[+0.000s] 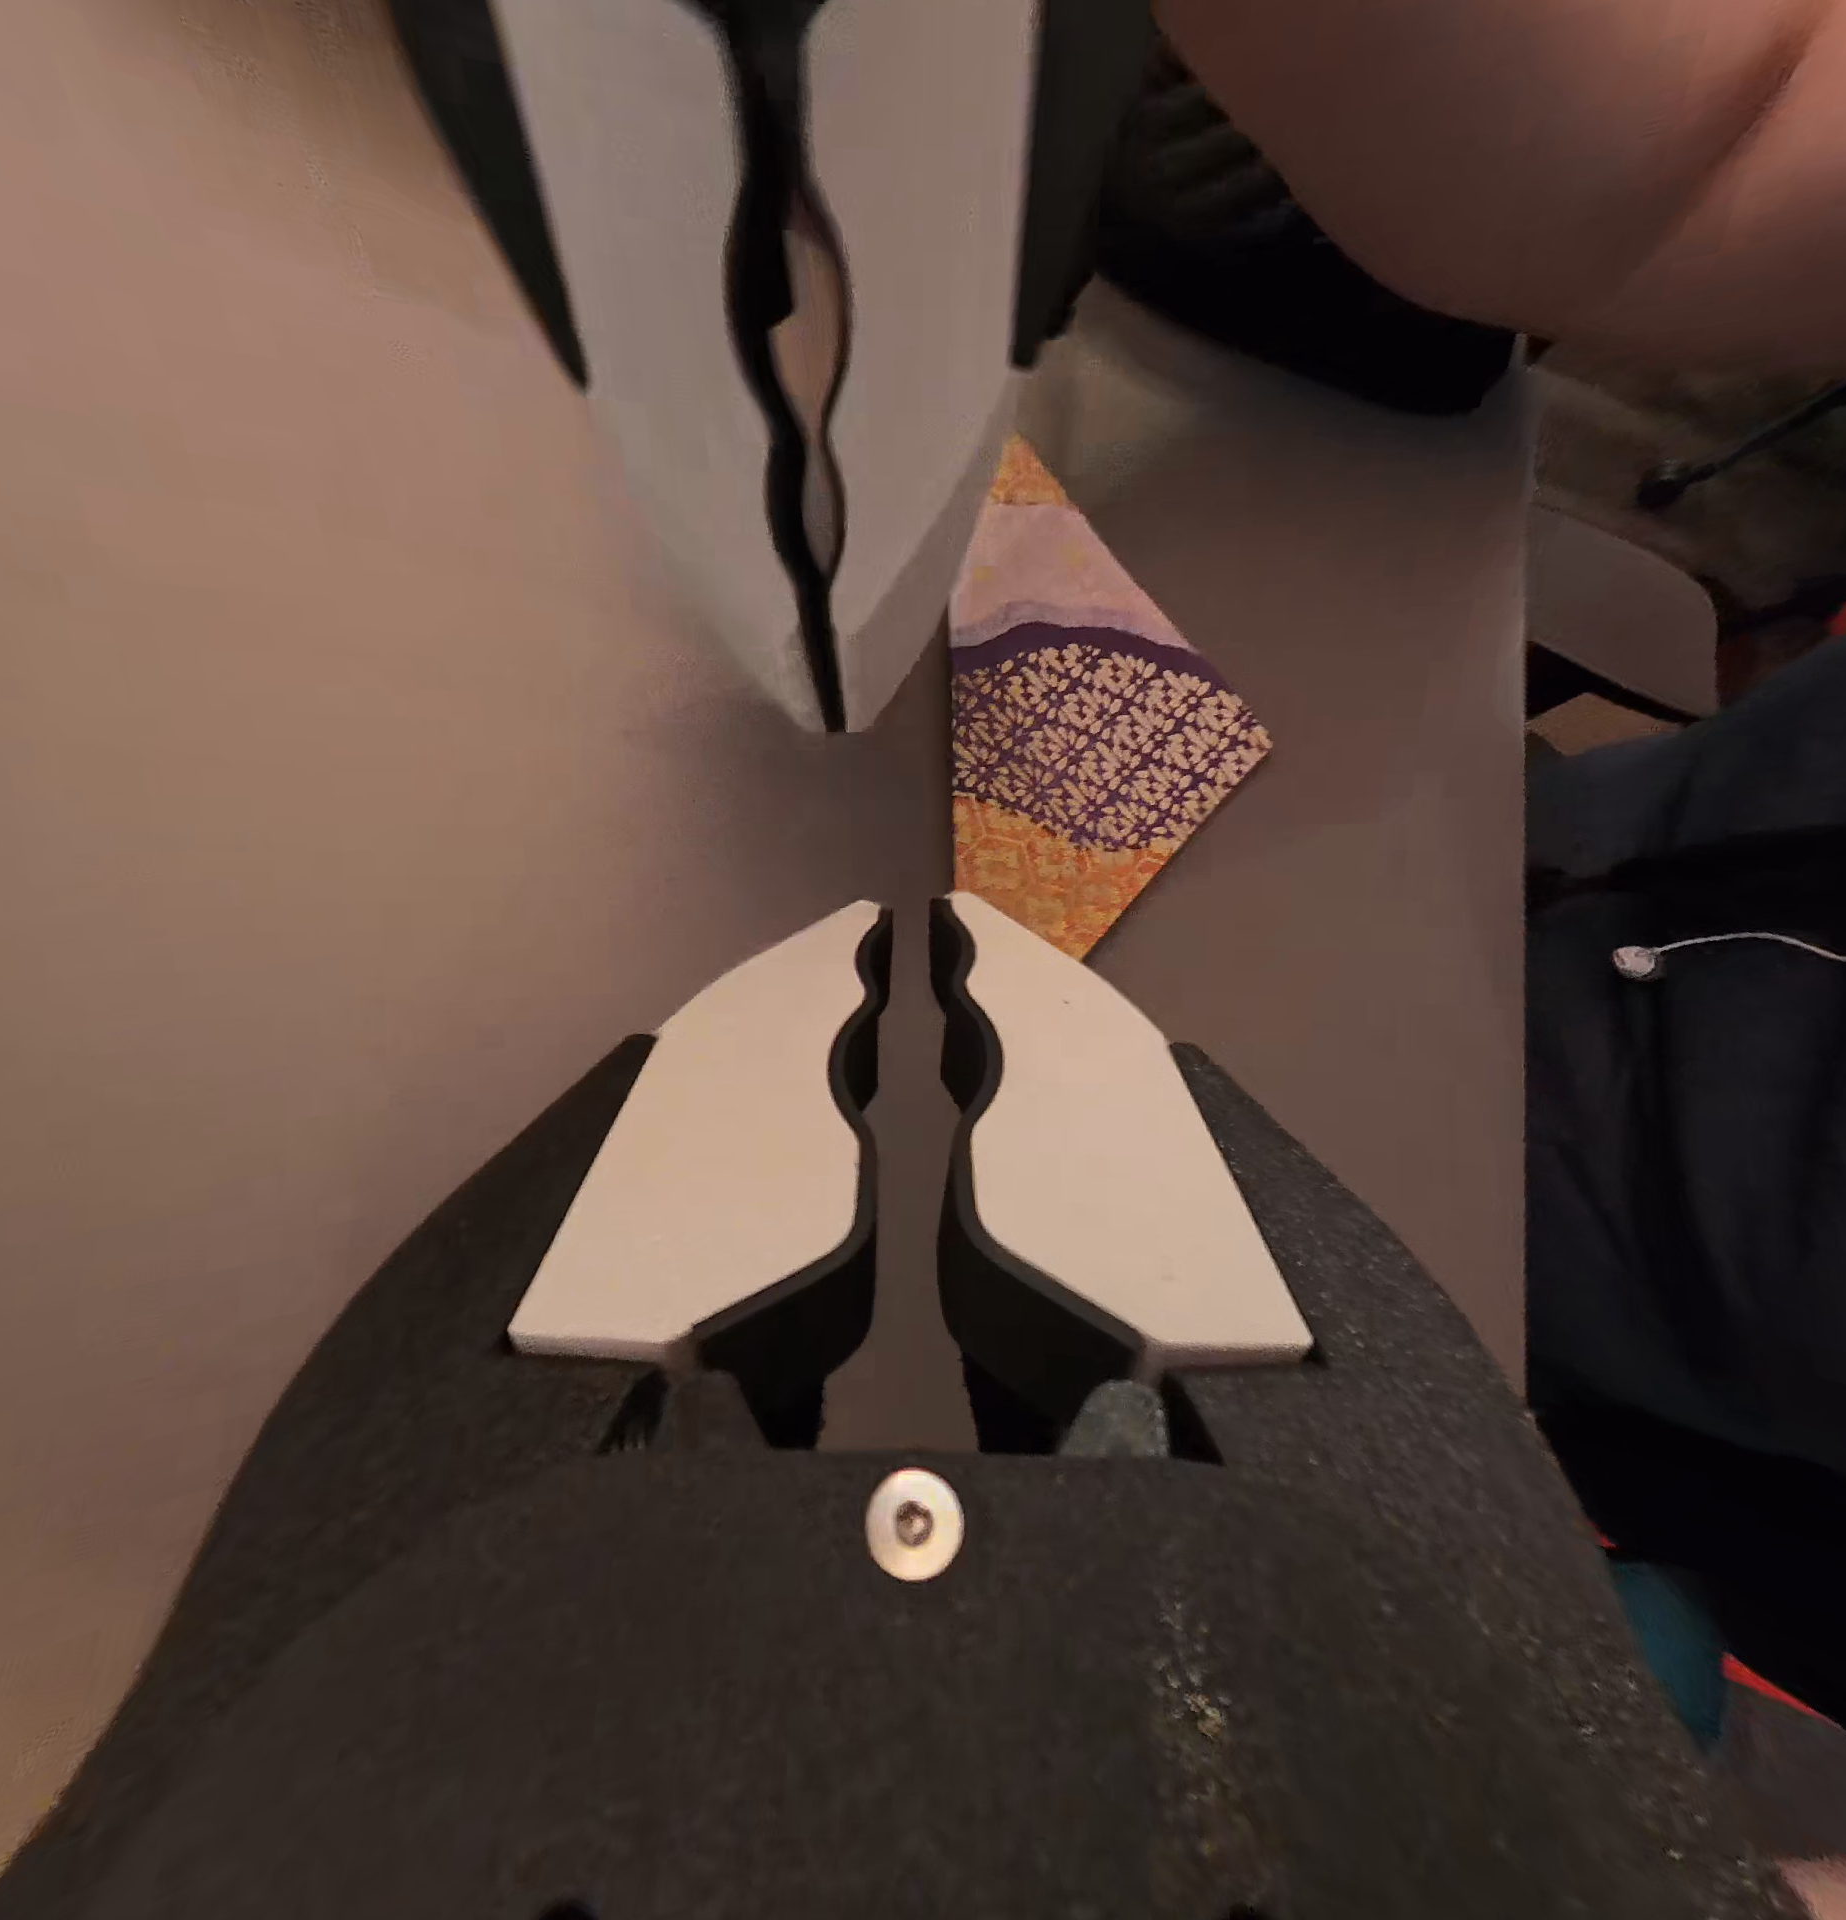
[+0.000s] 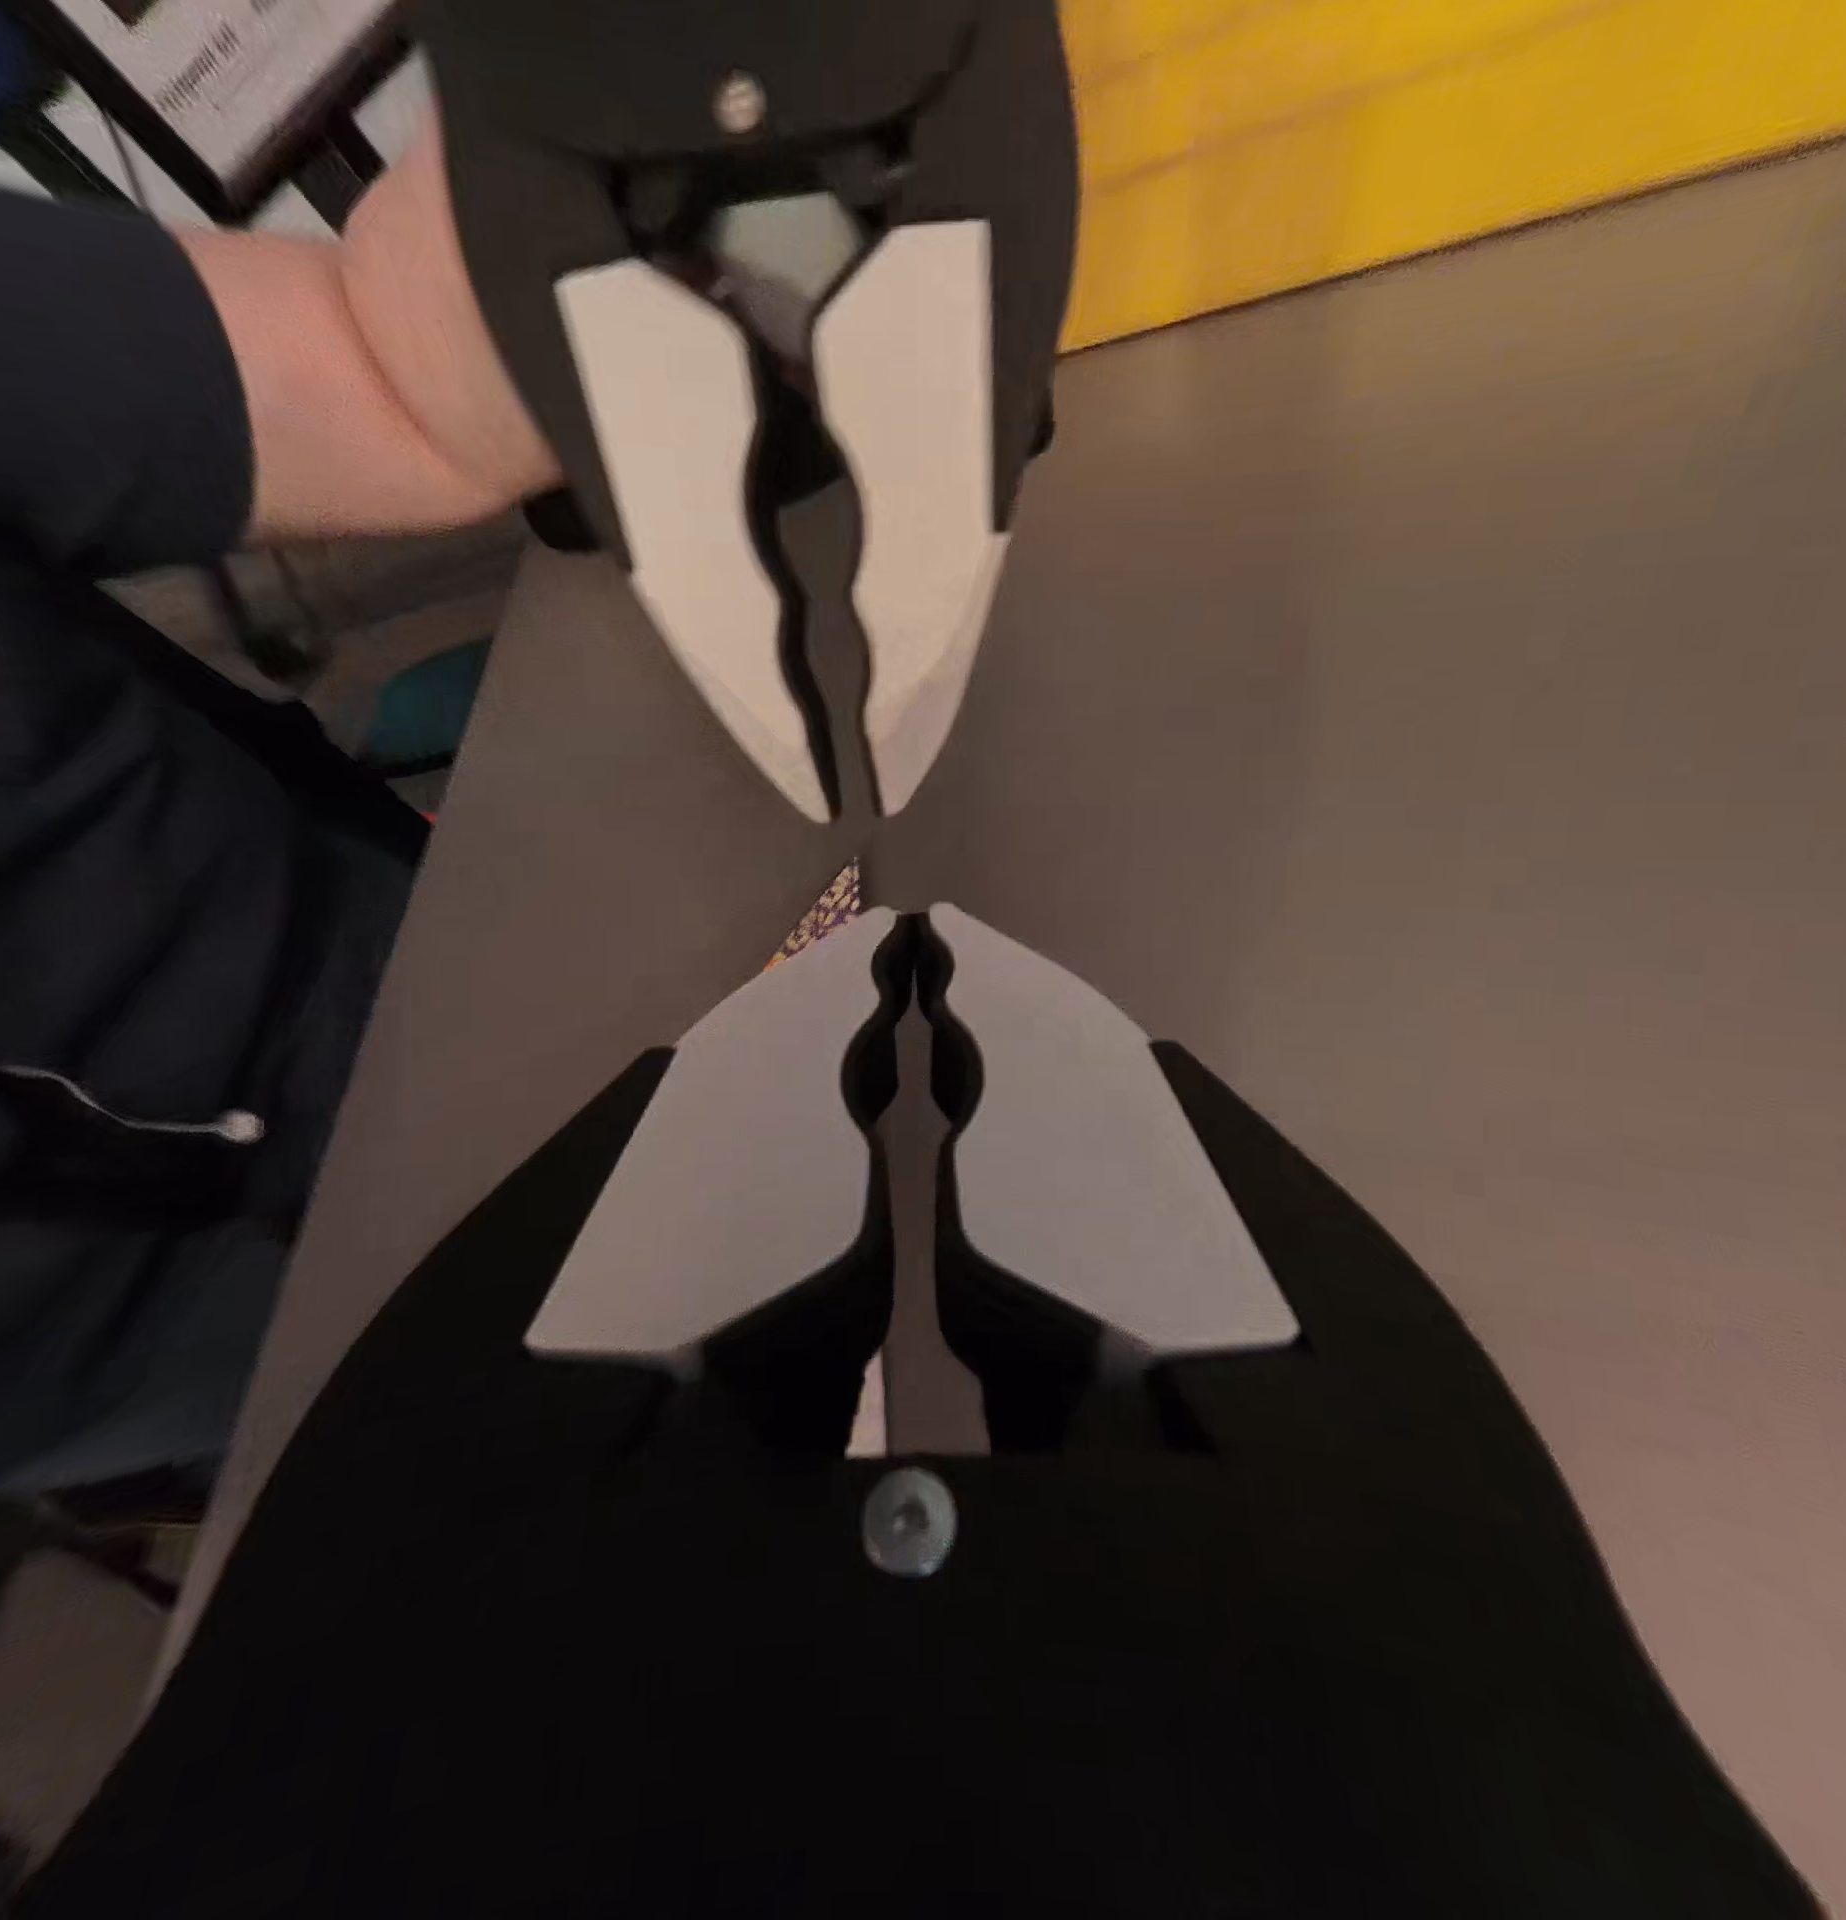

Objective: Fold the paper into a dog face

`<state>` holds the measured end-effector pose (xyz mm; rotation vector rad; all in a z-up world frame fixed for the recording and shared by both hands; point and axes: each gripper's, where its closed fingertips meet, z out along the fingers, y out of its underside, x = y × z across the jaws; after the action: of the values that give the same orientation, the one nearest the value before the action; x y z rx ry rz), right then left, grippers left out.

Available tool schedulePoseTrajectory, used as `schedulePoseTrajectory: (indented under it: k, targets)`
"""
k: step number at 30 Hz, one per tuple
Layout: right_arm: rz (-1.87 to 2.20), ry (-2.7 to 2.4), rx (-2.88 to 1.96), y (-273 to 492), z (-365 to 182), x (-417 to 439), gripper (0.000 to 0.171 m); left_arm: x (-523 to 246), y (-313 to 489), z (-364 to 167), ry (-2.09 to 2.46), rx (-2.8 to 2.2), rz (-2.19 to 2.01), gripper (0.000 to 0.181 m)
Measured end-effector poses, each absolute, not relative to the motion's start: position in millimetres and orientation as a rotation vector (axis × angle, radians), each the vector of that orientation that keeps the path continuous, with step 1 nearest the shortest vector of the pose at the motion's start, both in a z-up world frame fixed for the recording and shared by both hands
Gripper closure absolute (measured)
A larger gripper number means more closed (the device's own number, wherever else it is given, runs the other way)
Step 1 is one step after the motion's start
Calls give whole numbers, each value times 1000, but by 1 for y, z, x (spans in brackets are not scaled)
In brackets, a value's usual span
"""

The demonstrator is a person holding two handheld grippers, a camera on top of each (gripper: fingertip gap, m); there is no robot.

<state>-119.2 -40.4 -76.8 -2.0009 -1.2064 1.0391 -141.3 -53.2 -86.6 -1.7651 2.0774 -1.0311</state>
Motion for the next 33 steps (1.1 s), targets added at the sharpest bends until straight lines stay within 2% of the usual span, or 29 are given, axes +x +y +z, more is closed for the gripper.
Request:
schedulePoseTrajectory:
  k: [2, 7, 9, 15, 21, 25, 33]
  targets:
    - [948, -1338, -1936, -73, -81, -120, 167, -143, -64, -87, 2079, -1757, -1068, 166]
    - [871, -1449, -1900, -130, -112, -127, 158, -152, -79, -123, 2154, -1859, -950, 161]
    - [852, -1434, -1917, -135, -122, -130, 146, -157, -82, -129, 2150, -1926, -957, 157]
    - [717, -1508, -1999, -149, -154, -126, 157, -169, -80, -127, 2126, -2059, -1080, 150]
    - [663, -1500, -1965, -149, -156, -125, 169, -165, -79, -132, 2139, -2163, -1192, 152]
    - [638, -1506, -1937, -150, -156, -125, 168, -169, -68, -146, 2205, -2238, -1063, 152]
    - [622, -1501, -1921, -150, -156, -125, 168, -171, -76, -147, 2241, -2377, -1171, 159]
